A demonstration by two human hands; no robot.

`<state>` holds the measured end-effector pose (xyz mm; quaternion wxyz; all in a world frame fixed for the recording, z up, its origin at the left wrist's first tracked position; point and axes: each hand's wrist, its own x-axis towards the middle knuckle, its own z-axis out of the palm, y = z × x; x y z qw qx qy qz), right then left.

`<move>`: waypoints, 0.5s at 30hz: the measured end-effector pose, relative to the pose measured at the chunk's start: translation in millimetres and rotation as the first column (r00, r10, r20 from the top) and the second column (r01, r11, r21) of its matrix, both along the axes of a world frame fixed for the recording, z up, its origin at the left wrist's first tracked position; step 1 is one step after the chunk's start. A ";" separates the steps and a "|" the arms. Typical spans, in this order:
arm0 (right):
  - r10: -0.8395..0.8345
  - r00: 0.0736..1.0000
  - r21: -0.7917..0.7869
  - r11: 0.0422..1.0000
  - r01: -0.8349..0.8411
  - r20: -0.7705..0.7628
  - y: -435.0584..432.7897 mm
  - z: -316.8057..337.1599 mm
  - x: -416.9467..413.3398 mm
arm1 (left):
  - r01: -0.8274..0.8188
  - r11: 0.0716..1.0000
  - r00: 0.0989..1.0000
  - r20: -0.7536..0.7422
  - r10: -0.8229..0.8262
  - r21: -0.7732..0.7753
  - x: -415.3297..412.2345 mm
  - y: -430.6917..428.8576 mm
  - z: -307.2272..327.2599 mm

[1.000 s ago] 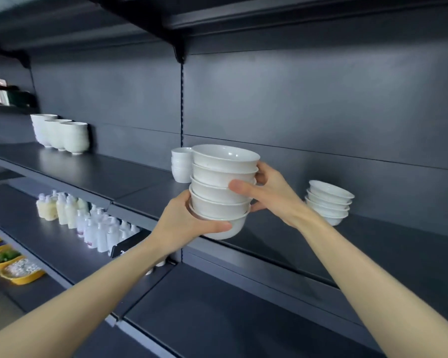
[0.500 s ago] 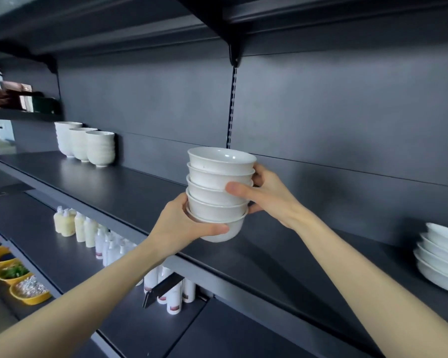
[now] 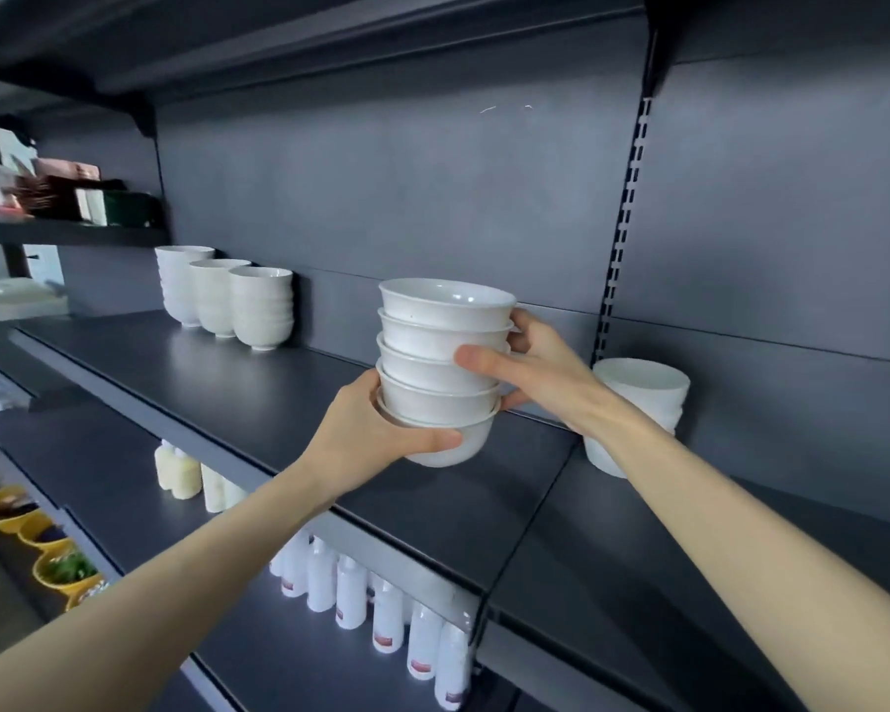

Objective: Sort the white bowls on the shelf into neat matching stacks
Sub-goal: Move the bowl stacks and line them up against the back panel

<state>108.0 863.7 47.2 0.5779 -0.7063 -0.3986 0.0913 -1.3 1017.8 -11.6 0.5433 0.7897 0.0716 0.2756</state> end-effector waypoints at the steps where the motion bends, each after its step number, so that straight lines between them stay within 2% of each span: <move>1: -0.007 1.000 0.010 1.000 0.007 -0.011 17.5 -3.0 1.2 | 0.008 1.000 1.000 -0.004 -0.008 0.000 2.6 18.2 -1.9; 8: -0.076 0.995 0.043 0.996 0.079 -0.063 123.9 -16.0 3.4 | 0.109 0.994 0.993 -0.040 -0.108 0.027 23.6 139.5 -7.0; 15: -0.165 0.983 0.012 0.986 0.167 -0.085 188.9 -17.7 28.1 | 0.232 0.973 0.971 -0.057 -0.231 0.005 66.4 212.8 -13.6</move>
